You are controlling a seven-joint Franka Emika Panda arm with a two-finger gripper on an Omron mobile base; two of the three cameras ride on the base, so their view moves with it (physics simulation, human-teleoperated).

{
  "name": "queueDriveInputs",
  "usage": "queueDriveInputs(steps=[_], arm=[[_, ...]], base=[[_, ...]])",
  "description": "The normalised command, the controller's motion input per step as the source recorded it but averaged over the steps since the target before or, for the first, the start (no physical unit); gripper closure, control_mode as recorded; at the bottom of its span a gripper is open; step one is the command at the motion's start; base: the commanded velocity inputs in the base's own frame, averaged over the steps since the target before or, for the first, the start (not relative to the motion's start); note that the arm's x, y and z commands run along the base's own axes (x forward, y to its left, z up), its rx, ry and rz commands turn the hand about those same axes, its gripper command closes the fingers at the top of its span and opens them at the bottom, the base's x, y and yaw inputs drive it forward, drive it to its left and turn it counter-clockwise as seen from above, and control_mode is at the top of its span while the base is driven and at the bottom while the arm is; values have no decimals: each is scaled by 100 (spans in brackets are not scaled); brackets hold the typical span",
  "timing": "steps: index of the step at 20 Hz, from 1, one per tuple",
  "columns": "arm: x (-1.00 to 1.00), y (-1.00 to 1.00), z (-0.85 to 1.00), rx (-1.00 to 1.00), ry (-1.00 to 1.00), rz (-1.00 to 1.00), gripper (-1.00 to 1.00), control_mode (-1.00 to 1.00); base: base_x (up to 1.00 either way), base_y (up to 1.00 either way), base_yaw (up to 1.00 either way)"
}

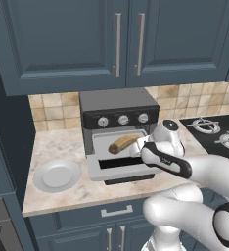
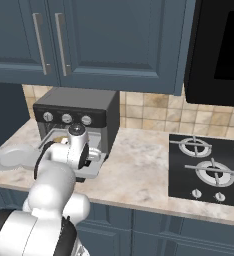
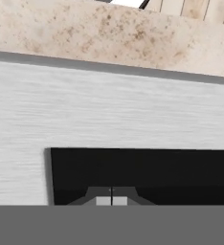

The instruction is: Pull the toaster oven rack outwards. Pick up the baguette from the plate and place it on the toaster oven rack. Close the toaster oven door fully and set the temperature to the lowest setting.

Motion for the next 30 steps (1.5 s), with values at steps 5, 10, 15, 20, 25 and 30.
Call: queueDriveInputs(steps=[5, 10, 15, 20, 25, 30], arm=[[2, 0, -32, -2, -7, 0, 100, -100], [2, 0, -30, -2, -8, 0, 100, -100], [4, 0, -25, -1, -8, 0, 100, -100], [6, 0, -11, 0, -8, 0, 100, -100], [11, 6, -12, 0, -8, 0, 100, -100], [13, 6, -14, 0, -8, 0, 100, -100]], base=[[0, 0, 0], [0, 0, 0], [0, 0, 0], [0, 0, 0], [0, 0, 0], [0, 0, 0]])
